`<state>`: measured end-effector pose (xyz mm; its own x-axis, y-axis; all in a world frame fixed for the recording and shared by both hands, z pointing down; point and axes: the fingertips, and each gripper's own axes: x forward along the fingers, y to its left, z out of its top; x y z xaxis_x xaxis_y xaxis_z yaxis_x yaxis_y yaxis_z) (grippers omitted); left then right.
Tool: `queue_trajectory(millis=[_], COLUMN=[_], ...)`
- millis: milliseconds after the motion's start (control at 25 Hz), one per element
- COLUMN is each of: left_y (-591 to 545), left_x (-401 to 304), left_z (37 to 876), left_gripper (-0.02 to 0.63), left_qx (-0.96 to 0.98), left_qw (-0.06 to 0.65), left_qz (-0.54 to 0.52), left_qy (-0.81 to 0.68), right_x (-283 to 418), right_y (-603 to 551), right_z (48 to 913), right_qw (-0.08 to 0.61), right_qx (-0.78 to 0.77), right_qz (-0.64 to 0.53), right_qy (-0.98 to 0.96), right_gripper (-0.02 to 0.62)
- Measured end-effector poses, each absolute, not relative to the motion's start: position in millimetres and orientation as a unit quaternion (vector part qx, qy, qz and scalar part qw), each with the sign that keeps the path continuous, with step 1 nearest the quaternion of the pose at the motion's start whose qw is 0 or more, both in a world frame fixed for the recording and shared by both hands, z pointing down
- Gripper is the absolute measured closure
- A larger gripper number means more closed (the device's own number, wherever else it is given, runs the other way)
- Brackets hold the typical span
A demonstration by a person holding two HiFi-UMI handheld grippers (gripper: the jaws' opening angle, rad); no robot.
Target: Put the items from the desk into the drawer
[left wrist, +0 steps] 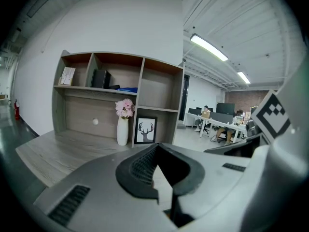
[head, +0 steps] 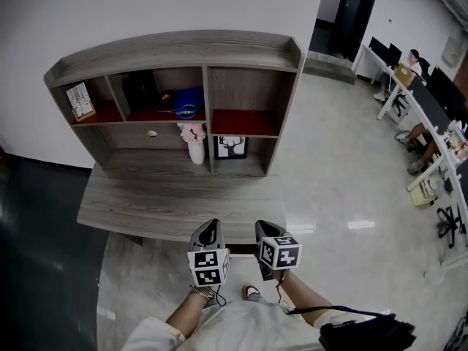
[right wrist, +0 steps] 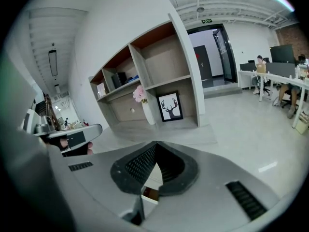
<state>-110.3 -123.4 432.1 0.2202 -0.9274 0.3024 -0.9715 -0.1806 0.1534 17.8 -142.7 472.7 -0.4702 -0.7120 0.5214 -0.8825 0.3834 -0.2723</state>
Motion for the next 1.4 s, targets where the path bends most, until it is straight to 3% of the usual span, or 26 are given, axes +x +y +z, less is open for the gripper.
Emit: queue_trajectory(millis=[1400], left_y=[-116], left_x=[-79], left_z=[435], left_gripper=[0.608], left_qx=[0.760], left_qw=[0.161], left_qz=[0.083], left_qy=[-0.624], right_x=[44], right_y=[-142], right_z=[469], right_qw=[0.161], right_qx=[0.488], right_qz=[0.249], right_qy=[-0.821], right_gripper=[0.597])
